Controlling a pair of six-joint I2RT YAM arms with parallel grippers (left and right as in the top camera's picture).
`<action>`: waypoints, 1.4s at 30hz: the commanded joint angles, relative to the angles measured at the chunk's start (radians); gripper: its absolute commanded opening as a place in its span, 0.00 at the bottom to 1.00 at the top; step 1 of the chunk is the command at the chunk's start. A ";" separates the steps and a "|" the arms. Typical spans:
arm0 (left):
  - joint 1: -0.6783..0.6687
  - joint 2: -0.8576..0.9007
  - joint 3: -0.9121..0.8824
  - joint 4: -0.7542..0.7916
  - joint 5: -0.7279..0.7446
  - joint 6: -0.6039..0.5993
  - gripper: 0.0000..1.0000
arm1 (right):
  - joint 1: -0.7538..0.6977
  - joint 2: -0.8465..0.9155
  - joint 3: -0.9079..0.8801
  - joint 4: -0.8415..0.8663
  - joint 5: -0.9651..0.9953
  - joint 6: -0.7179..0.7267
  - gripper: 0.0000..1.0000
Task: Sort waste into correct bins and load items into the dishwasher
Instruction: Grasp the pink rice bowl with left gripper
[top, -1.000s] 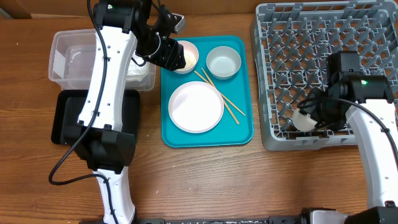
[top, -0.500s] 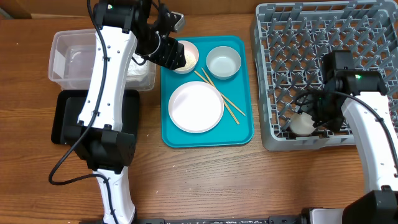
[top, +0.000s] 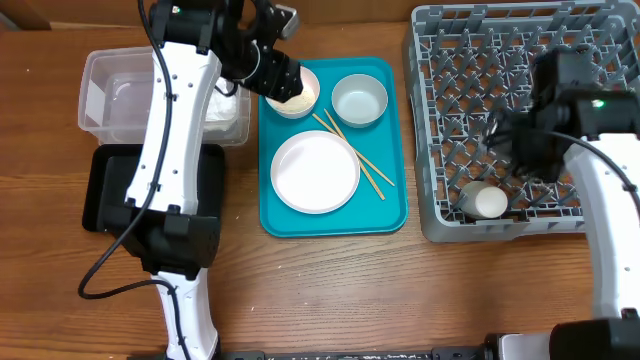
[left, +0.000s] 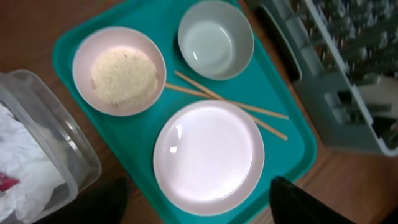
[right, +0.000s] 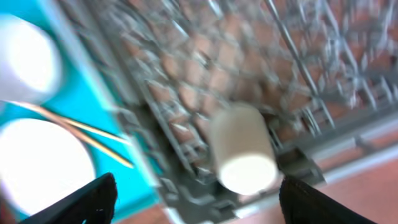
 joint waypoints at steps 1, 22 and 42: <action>-0.043 -0.024 0.038 0.034 -0.095 -0.100 0.78 | 0.043 -0.012 0.104 0.010 -0.038 -0.026 0.86; -0.139 0.388 0.033 0.240 -0.326 -0.020 0.37 | 0.096 -0.011 0.108 -0.047 -0.003 -0.026 0.86; -0.139 0.489 0.033 0.283 -0.304 0.012 0.17 | 0.096 -0.011 0.108 -0.082 0.023 -0.071 0.86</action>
